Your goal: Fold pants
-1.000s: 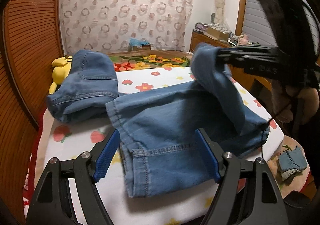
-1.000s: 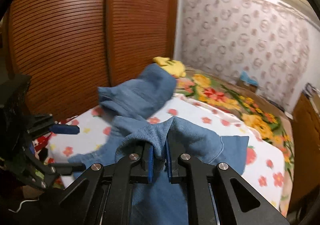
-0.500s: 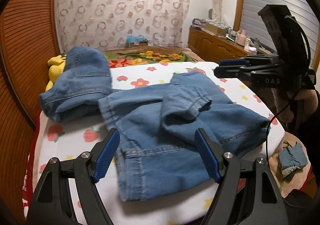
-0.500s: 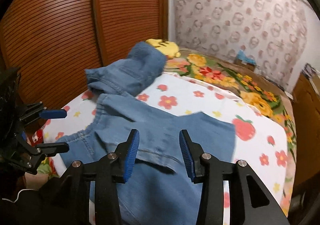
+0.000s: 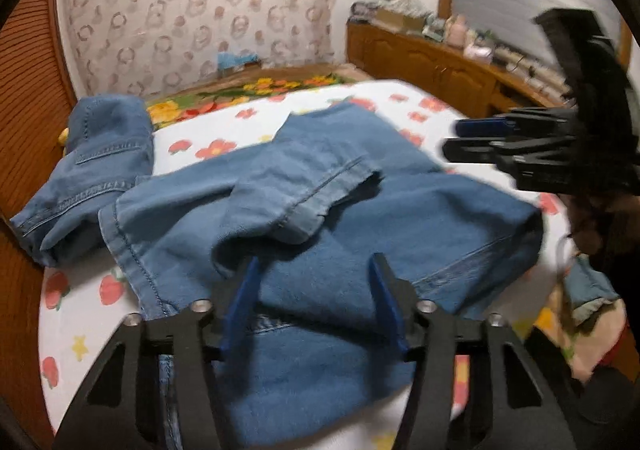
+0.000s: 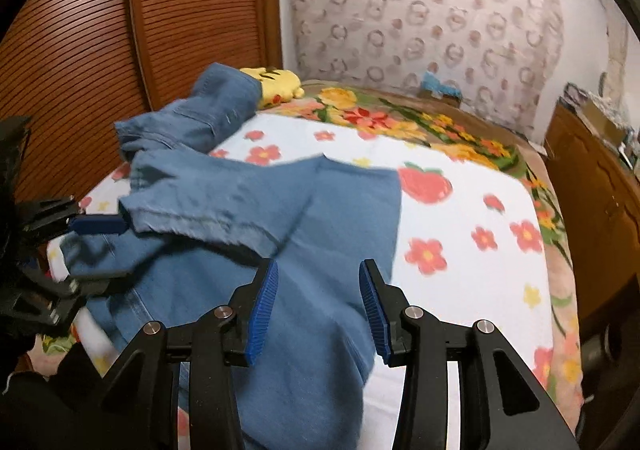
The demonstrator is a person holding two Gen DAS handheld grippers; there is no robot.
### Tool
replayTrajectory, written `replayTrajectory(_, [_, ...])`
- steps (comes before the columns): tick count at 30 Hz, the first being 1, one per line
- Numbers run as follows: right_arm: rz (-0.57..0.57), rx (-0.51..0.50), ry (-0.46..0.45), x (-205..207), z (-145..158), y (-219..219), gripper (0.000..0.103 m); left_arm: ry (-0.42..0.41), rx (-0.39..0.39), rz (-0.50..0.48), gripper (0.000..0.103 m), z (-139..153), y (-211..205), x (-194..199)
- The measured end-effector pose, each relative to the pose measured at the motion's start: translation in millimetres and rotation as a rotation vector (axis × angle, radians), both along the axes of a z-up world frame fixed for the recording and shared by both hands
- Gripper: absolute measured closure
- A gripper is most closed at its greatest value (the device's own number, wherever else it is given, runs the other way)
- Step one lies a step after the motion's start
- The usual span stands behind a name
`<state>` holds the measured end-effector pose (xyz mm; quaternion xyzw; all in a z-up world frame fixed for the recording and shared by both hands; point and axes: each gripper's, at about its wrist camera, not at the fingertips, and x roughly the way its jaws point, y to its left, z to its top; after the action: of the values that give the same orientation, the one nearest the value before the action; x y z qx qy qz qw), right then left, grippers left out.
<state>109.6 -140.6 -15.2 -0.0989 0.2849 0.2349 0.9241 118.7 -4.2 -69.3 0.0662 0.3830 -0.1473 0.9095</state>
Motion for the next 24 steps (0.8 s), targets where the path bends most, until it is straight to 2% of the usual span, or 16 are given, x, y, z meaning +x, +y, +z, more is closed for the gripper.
replayTrajectory(2, [-0.013,-0.007,0.010,-0.2,-7.8,0.4,0.059,-0.001,0.010,0.013,0.071,-3.6,1.6,0.7])
replayTrajectory(3, [-0.023,-0.019,0.005,0.2,-10.6,-0.9,0.059,0.000,-0.002,0.013,0.075,-3.8,3.6,-0.2])
replayTrajectory(5, [-0.049,-0.039,-0.002,1.7,-15.0,0.5,0.059,-0.021,-0.019,0.016,0.092,0.9,6.7,-6.6])
replayTrajectory(12, [-0.075,0.035,0.010,2.3,-8.3,-11.0,0.059,-0.072,-0.111,0.028,0.095,25.0,28.8,-50.9])
replayTrajectory(16, [-0.075,0.042,0.013,2.9,-15.9,-11.3,0.059,-0.047,-0.104,0.055,0.096,17.0,38.7,-66.3])
replayTrajectory(21, [-0.068,0.045,0.020,5.5,-23.7,-17.1,0.059,-0.019,-0.092,0.064,0.095,10.6,37.7,-63.8])
replayTrajectory(24, [-0.069,0.048,0.028,7.4,-26.0,-19.2,0.059,-0.034,-0.079,0.065,0.081,18.3,33.3,-63.4])
